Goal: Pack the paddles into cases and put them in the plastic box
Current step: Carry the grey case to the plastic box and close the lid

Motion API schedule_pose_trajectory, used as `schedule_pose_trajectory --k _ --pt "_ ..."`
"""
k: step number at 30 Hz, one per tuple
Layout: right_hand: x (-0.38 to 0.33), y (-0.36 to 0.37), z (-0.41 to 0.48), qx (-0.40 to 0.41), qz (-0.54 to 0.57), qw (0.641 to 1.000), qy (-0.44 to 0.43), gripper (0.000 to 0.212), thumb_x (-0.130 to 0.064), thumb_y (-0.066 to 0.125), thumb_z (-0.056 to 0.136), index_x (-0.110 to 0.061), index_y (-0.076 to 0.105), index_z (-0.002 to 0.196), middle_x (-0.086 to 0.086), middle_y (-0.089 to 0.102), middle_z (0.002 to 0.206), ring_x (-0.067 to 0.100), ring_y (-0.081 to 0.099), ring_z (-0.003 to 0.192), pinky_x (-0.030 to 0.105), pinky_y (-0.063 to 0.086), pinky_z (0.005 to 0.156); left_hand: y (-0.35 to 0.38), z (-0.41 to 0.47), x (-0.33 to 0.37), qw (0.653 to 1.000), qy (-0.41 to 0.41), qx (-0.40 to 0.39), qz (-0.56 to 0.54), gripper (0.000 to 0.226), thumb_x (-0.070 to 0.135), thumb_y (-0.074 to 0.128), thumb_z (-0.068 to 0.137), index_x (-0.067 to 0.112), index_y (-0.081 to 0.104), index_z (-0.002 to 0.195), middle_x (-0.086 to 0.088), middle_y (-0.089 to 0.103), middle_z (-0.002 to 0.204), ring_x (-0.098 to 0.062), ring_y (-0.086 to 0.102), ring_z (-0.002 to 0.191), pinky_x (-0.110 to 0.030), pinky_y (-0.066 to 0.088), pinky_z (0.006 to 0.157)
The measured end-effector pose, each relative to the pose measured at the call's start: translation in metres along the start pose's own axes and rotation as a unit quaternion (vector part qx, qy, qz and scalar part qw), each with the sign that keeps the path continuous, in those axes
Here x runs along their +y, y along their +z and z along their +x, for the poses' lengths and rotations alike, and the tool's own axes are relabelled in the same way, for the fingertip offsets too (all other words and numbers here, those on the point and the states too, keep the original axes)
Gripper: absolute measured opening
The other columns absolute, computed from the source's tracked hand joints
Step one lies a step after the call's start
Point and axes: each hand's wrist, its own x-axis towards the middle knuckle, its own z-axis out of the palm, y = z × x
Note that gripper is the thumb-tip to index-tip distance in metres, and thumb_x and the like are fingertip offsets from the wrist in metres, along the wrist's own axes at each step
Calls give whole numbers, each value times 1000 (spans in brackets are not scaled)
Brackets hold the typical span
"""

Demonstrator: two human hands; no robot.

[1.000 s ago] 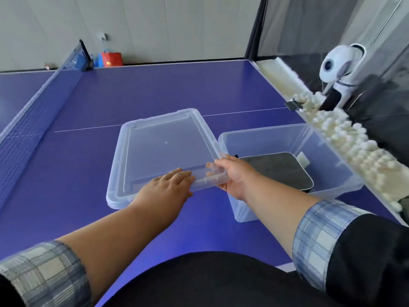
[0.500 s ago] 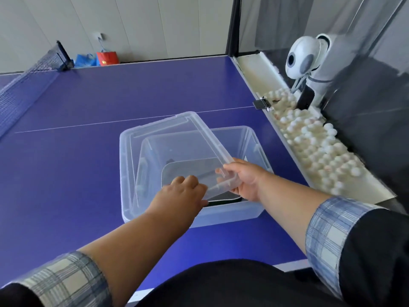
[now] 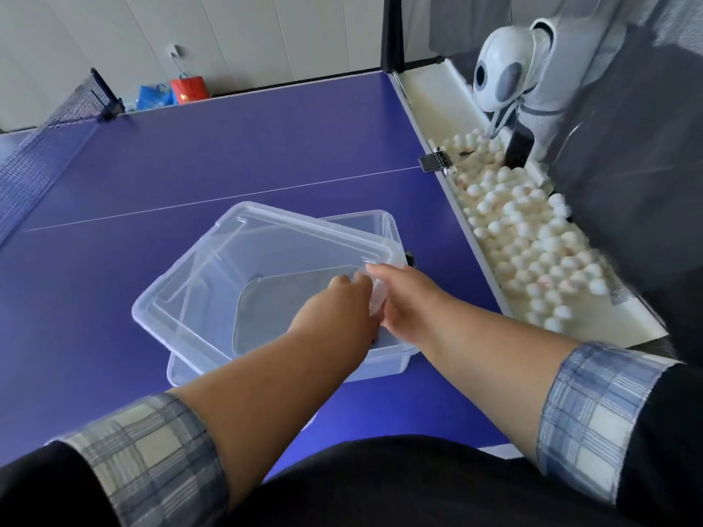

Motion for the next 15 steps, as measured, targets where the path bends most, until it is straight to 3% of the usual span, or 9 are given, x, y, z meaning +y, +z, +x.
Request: schedule_pose_trajectory --k 2,4,5,8,11,13,15 --pt "0 -5 -1 -13 -12 1000 3 14 -11 53 97 -11 66 104 7 62 74 17 60 60 26 47 53 -6 17 10 998 13 -35 56 40 19 57 89 18 55 129 -5 43 124 -26 49 109 -33 44 71" --pt "-3 -11 2 -21 -24 999 7 20 -8 46 97 -17 59 85 -3 55 53 8 52 42 20 43 44 -10 26 15 993 21 -46 109 40 16 56 89 20 58 129 -5 40 123 -25 44 112 -32 46 75" --pt "-6 -13 3 -21 -35 999 7 20 -9 44 99 -17 57 86 -4 54 52 7 52 41 20 43 44 -12 30 18 991 32 -42 125 37 18 53 91 23 59 127 -5 40 121 -24 43 110 -30 46 76" --pt "-19 -19 5 1 -58 998 -12 17 -12 42 101 -15 59 104 7 64 83 14 62 61 27 51 54 -11 33 28 998 31 6 50 27 25 50 93 26 62 118 -5 46 115 -24 47 102 -26 39 74" --pt "-30 -24 16 43 -104 993 -38 27 -22 44 104 -23 53 129 8 66 115 24 67 95 37 57 70 -11 38 30 989 -26 37 -144 25 34 48 92 22 57 111 -3 54 107 -26 56 101 -35 49 82" --pt "-36 -29 28 96 -183 976 -68 35 -29 45 104 -27 47 139 5 65 118 26 67 104 46 57 88 -6 40 30 984 -7 39 -174 38 46 47 92 28 53 124 -3 54 115 -25 52 109 -41 47 92" --pt "-41 -34 37 139 -231 960 -81 39 -36 44 104 -29 45 142 0 63 113 24 66 100 47 57 89 4 41 30 989 21 68 -130 52 58 43 91 31 46 135 -1 51 129 -25 45 120 -43 39 100"
